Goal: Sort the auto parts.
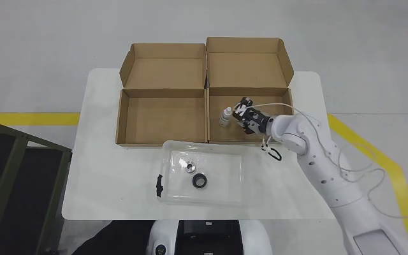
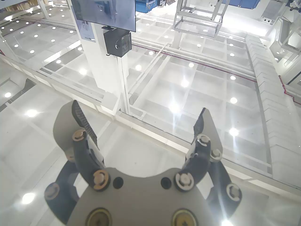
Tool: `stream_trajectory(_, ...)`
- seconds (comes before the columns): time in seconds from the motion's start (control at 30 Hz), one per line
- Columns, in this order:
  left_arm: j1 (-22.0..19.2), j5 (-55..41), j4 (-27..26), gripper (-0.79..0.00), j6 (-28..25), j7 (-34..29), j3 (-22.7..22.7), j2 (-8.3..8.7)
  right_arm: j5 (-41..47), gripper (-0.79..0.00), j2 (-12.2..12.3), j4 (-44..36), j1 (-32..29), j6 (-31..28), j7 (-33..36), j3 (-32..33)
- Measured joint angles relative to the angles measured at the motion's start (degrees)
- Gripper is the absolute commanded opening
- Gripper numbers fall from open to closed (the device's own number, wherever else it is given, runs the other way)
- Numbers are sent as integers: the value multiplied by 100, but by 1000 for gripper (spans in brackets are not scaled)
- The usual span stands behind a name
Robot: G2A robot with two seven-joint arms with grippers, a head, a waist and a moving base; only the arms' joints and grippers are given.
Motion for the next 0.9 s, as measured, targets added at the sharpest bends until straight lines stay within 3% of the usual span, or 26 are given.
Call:
stream_trajectory(0.4, 0, 0, 0, 0, 0, 0, 0, 0, -35, -456, 3, -175, -9, 37, -61, 66)
stream_trajectory(0.63, 0, 0, 0, 0, 0, 0, 0, 0, 60, -413, 135, -993, -469, -115, -79, 510)
stream_trajectory(0.9, 0, 0, 0, 0, 0, 0, 0, 0, 219, -376, 318, -2430, -1470, -394, -97, 1093)
